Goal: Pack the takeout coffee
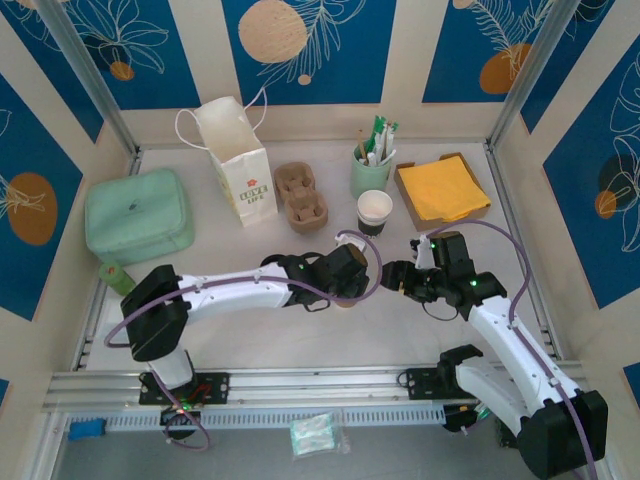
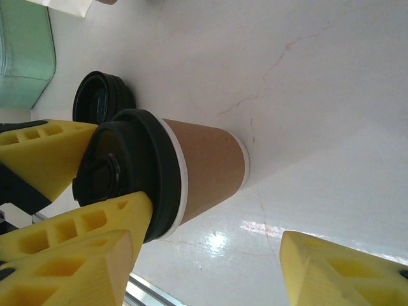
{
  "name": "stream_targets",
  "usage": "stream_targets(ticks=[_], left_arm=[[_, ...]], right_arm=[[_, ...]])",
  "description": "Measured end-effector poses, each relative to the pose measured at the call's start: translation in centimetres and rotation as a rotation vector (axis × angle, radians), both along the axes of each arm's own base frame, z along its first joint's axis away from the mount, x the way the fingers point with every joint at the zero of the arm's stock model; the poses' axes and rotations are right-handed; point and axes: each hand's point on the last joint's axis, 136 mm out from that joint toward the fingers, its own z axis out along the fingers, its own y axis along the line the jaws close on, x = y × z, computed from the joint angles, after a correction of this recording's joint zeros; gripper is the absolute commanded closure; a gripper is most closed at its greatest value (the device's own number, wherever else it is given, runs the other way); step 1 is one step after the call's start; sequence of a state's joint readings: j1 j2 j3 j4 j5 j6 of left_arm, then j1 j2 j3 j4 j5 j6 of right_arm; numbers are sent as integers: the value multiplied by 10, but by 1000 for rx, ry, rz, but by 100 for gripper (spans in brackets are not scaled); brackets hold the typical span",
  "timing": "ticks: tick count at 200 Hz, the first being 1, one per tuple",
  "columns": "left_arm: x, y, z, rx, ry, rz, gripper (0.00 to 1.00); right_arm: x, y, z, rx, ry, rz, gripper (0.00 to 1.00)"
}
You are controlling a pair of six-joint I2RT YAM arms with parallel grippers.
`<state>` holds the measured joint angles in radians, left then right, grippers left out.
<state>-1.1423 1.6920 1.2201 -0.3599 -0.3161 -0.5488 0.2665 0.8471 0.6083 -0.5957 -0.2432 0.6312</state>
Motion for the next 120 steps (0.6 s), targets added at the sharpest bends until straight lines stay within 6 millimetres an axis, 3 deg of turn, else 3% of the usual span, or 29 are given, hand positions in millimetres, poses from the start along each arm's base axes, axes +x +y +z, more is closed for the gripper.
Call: stream_targets(ticks=[54, 120], left_arm=[[0, 0, -3, 5, 4, 1, 35], [-1, 0, -3, -3, 11, 13, 24]], right_arm=[[1, -1, 0, 0, 0, -5, 37], [1, -1, 0, 1, 0, -6, 37]])
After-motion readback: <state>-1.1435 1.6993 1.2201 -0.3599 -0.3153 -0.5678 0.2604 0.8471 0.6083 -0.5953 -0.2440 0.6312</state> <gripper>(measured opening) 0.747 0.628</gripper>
